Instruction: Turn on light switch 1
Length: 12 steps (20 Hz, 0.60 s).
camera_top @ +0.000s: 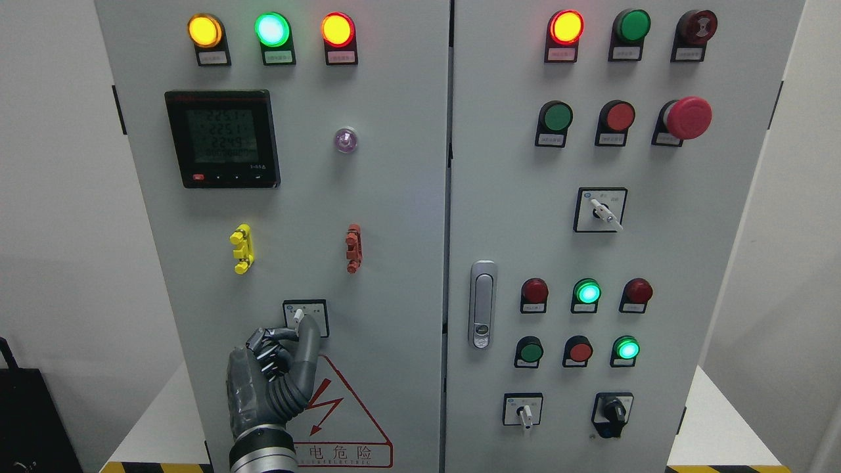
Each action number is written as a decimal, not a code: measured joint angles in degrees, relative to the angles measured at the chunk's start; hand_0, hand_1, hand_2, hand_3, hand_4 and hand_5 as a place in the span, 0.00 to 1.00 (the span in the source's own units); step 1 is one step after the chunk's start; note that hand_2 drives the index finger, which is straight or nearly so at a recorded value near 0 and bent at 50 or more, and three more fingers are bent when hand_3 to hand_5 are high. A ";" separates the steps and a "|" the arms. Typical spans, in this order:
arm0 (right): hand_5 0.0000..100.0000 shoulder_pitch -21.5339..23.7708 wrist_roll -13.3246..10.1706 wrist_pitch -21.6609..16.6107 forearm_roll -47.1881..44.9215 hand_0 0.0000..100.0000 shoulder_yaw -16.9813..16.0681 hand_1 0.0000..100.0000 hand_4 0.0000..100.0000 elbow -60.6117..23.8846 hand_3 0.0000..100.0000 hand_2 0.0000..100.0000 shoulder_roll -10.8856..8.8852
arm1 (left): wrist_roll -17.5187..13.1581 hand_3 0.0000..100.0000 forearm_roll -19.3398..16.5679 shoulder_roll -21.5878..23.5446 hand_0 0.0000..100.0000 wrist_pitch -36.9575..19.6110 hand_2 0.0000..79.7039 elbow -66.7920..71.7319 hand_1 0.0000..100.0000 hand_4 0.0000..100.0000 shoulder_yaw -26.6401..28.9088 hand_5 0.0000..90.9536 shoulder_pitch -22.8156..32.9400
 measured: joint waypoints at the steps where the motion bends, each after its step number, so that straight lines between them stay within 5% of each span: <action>1: 0.00 0.00 0.00 0.00 0.00 0.00 0.00 0.00 0.00 0.00 0.00 0.00 0.00 | 0.00 1.00 0.07 0.00 0.48 0.00 0.75 0.00 0.47 0.99 0.00 0.94 0.00; 12: 0.00 0.00 0.00 0.00 0.00 0.00 0.00 0.00 0.00 0.00 0.00 0.00 0.00 | -0.04 1.00 0.72 0.01 0.51 0.01 0.75 0.00 0.44 0.99 -0.02 0.94 0.00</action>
